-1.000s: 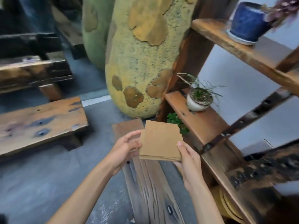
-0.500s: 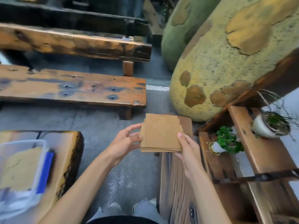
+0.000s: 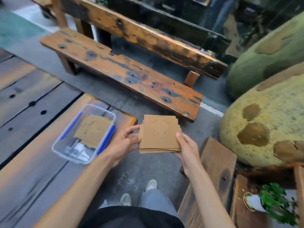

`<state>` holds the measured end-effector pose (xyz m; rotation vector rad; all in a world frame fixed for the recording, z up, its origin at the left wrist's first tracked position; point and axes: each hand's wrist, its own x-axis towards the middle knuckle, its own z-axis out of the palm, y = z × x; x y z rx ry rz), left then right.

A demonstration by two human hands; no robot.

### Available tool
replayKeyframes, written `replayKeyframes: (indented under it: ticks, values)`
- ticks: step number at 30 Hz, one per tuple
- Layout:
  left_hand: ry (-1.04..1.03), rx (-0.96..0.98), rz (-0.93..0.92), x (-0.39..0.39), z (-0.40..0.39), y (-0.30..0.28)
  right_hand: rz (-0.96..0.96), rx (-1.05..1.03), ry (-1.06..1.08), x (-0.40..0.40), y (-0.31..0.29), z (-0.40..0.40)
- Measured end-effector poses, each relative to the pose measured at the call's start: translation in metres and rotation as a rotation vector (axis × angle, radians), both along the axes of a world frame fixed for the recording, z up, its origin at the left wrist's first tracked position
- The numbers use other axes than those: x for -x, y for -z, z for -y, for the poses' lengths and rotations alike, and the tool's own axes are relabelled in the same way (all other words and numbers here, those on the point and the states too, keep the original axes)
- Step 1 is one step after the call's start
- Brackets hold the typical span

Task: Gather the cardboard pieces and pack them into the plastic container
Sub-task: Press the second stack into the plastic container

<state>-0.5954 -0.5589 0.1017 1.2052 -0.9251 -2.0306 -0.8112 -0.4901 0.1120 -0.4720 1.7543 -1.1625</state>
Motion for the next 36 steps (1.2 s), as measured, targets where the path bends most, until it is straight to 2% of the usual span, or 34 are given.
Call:
replayKeyframes:
  ticks: [9, 16, 21, 25, 30, 36]
  values:
    - [-0.308, -0.007, 0.164, -0.075, 0.016, 0.014, -0.042, -0.055, -0.327, -0.067, 0.01, 0.094]
    - [-0.592, -0.032, 0.327, -0.116, 0.038, 0.036, -0.249, -0.109, -0.727, -0.126, 0.038, 0.19]
    - [-0.737, -0.123, 0.497, -0.125, 0.052, 0.057, -0.521, -0.121, -1.096, -0.166, 0.058, 0.247]
    - [-0.785, -0.234, 0.613, -0.124, 0.059, 0.073, -0.611, -0.126, -1.316, -0.188, 0.07, 0.274]
    - [-0.876, -0.369, 0.708, -0.109, 0.064, 0.089, -0.818, -0.125, -1.518, -0.197, 0.089, 0.283]
    - [-0.846, -0.428, 0.772, -0.101, 0.064, 0.095, -0.901, -0.133, -1.656, -0.201, 0.099, 0.285]
